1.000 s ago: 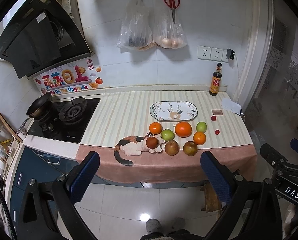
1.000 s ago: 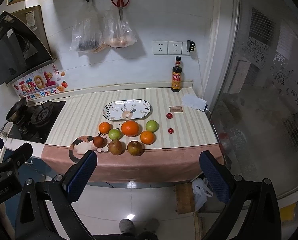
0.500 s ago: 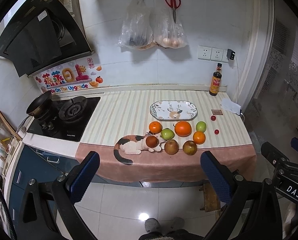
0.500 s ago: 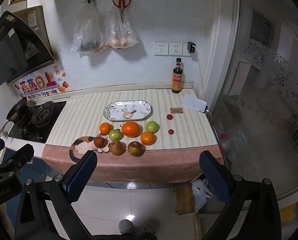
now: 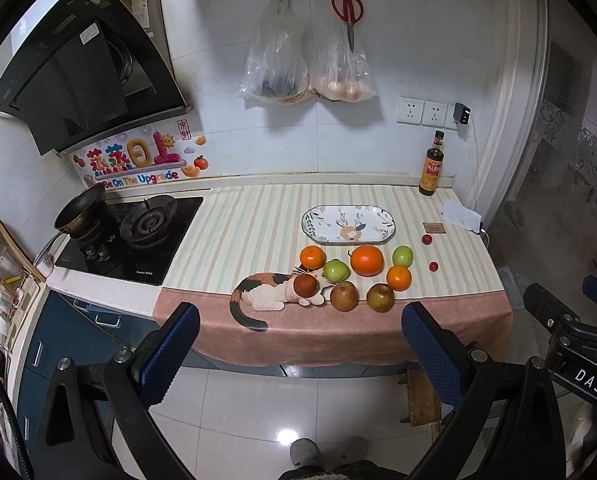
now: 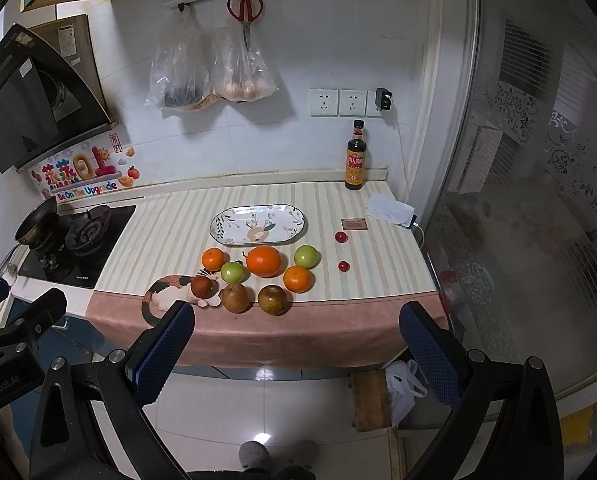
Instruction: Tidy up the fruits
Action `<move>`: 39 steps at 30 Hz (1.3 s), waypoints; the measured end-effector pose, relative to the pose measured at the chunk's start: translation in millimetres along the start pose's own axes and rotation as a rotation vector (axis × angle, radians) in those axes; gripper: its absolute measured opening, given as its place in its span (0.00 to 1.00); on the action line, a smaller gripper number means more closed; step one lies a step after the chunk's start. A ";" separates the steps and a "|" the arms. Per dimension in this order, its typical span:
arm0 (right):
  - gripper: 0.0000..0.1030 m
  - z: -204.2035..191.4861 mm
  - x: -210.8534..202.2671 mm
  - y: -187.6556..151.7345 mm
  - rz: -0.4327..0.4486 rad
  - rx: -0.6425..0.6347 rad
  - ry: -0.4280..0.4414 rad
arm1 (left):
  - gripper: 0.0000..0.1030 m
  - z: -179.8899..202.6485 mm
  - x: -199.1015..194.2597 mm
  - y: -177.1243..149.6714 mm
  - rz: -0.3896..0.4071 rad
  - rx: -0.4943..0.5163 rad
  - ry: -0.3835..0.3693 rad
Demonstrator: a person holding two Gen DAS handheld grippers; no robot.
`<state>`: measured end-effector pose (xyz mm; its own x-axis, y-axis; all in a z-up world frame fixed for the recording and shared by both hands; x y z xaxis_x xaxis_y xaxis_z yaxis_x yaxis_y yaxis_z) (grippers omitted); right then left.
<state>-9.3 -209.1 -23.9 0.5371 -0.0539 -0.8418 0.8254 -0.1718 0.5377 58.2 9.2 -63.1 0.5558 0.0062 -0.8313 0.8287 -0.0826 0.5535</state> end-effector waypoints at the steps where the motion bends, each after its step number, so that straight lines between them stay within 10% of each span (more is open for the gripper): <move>1: 1.00 0.3 -1.1 0.7 0.000 0.000 0.000 | 1.00 0.1 -1.4 0.4 0.002 0.000 -0.001; 39: 1.00 2.2 -15.9 -8.8 0.014 -0.016 0.014 | 1.00 -3.1 -11.5 -2.0 0.018 -0.003 -0.001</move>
<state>-25.6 -208.9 -15.4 0.5513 -0.0421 -0.8332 0.8202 -0.1556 0.5505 50.3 12.4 -54.5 0.5708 0.0035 -0.8211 0.8186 -0.0797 0.5688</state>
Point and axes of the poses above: each gripper's, at about its wrist camera, not at the fingertips, and x roughly the way its jaws point, z to its right, y to its top, the point moved 10 cm from there along x, roughly the way its jaws point, and after that the axes turned 10 degrees about -z, right-handed, at the moved point
